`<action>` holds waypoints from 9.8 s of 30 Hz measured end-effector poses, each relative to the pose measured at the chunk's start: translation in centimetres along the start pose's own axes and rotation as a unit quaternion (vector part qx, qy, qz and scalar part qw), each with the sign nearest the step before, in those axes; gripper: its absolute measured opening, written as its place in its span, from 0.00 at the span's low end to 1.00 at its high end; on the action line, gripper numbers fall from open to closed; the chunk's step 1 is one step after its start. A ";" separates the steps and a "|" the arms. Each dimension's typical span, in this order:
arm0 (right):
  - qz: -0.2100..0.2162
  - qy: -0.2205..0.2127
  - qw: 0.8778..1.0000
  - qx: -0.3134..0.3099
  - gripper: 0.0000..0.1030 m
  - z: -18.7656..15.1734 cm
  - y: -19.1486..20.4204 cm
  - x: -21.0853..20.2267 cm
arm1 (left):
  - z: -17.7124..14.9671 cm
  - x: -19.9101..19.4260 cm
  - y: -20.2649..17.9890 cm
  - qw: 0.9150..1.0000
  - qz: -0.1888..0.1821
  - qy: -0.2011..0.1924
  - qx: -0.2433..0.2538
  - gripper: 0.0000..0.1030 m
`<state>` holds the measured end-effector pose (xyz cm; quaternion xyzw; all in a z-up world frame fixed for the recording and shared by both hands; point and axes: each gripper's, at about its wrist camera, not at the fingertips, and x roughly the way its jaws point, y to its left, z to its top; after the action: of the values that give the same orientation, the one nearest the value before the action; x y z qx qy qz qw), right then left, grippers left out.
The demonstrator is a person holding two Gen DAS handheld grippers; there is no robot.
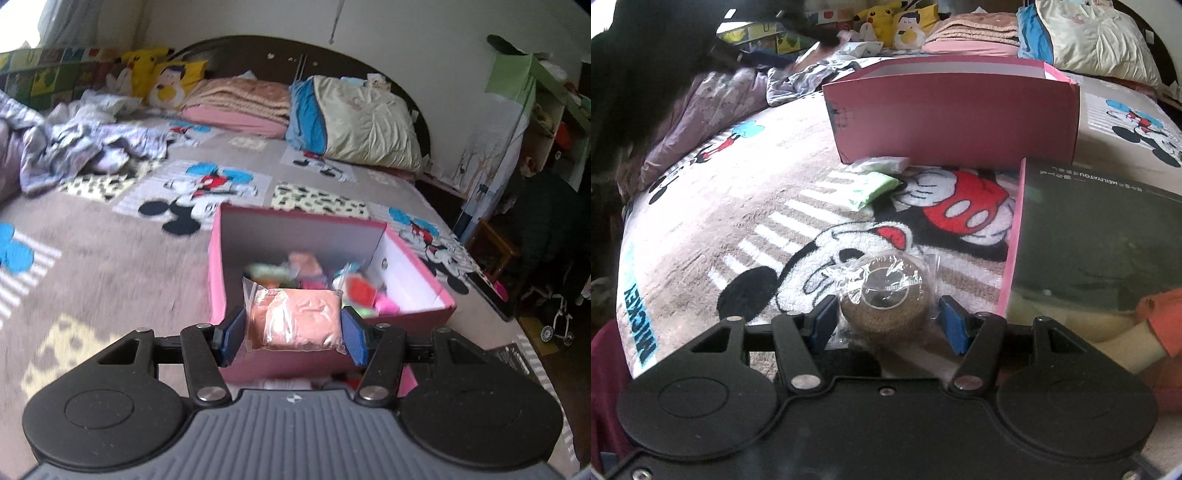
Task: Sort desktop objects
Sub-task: 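Carry peach packet with left gripper over the pink shoebox, then lower peach packet into the shoebox and open left gripper, then lift brown wrapped cake with right gripper and carry it over the shoebox, then lower brown wrapped cake into the shoebox and open right gripper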
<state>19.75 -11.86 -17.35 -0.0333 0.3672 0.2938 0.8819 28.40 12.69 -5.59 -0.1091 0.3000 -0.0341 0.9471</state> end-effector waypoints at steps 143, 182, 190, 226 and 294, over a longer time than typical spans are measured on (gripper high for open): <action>-0.008 0.009 0.999 -0.033 0.59 -0.9 0.6 0.5 | 7.0 11.5 -3.1 0.994 0.062 0.083 0.044 0.64; 0.000 -0.004 1.000 -0.002 0.57 0.7 -0.3 -1.3 | -13.7 -2.7 -0.6 0.995 0.075 0.006 0.060 0.64; 0.012 -0.025 1.000 0.003 0.57 2.4 -0.8 -3.3 | -16.4 -2.2 -1.4 0.993 0.078 0.007 0.085 0.64; -0.002 -0.109 0.993 -0.040 0.57 14.8 -4.7 -5.8 | -19.4 -1.2 -2.5 0.997 0.036 -0.034 0.066 0.64; -0.062 0.069 0.995 -0.041 0.57 22.5 -11.4 10.3 | -19.7 -0.3 -1.4 0.999 0.000 -0.039 0.016 0.65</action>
<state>45.84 -10.05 -9.61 -0.1120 0.4123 0.2502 0.8688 16.86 7.73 -20.80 -0.0955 0.2623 -0.0344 0.9596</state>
